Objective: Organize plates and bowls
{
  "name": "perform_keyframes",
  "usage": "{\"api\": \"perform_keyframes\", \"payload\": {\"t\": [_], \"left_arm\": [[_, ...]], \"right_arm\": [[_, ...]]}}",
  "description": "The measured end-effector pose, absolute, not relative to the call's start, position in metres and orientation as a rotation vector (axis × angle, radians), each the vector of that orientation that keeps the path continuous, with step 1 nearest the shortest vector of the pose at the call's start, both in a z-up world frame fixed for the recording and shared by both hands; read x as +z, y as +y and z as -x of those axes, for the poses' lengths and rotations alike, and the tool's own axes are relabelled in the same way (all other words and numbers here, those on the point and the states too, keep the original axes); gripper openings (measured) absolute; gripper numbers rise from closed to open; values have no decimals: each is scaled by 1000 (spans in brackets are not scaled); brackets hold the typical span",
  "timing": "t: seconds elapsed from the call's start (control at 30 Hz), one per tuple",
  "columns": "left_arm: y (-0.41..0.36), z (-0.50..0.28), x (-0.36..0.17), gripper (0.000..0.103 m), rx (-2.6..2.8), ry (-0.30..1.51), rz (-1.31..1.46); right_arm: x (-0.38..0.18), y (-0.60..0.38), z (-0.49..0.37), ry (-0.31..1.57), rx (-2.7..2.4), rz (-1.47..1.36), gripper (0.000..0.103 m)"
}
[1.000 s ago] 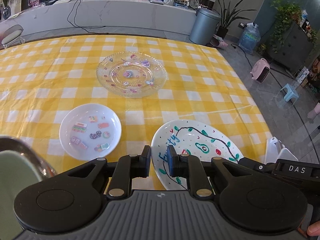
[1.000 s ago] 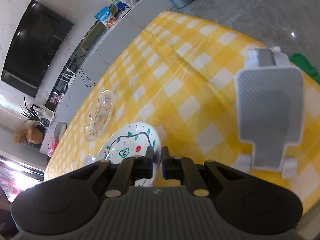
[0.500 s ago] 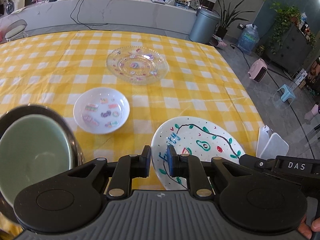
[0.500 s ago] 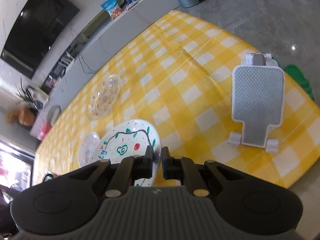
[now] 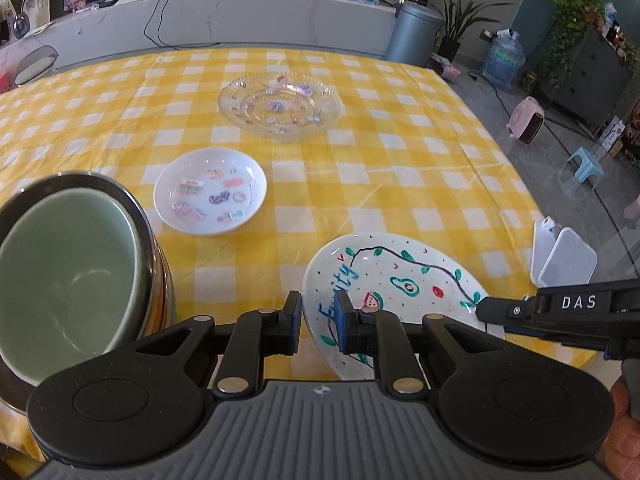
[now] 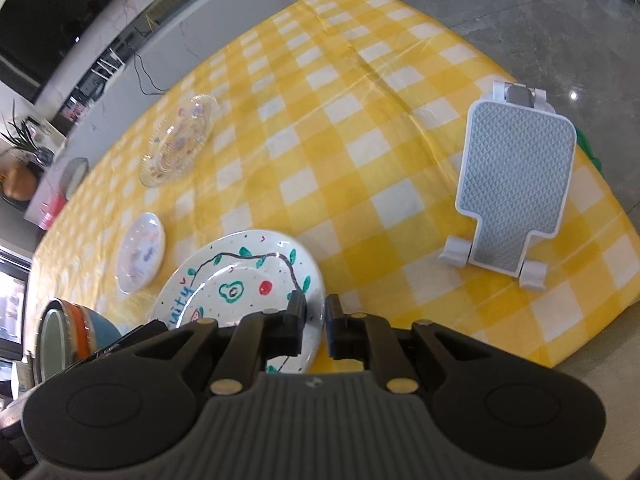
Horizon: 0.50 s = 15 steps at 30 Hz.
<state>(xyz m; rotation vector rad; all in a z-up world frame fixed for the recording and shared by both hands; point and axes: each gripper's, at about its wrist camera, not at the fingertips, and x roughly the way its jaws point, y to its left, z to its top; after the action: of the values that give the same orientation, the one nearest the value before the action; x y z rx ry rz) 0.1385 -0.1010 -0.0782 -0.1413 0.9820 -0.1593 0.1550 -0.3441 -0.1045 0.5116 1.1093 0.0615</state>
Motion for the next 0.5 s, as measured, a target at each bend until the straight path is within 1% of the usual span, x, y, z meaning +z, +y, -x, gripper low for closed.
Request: {"api": "perform_keyframes", "payload": {"t": [0.5], "left_arm": [[-97, -138, -94, 18, -146, 1033, 134]], "right_arm": [[-112, -329, -165, 1175, 61, -418, 10]]}}
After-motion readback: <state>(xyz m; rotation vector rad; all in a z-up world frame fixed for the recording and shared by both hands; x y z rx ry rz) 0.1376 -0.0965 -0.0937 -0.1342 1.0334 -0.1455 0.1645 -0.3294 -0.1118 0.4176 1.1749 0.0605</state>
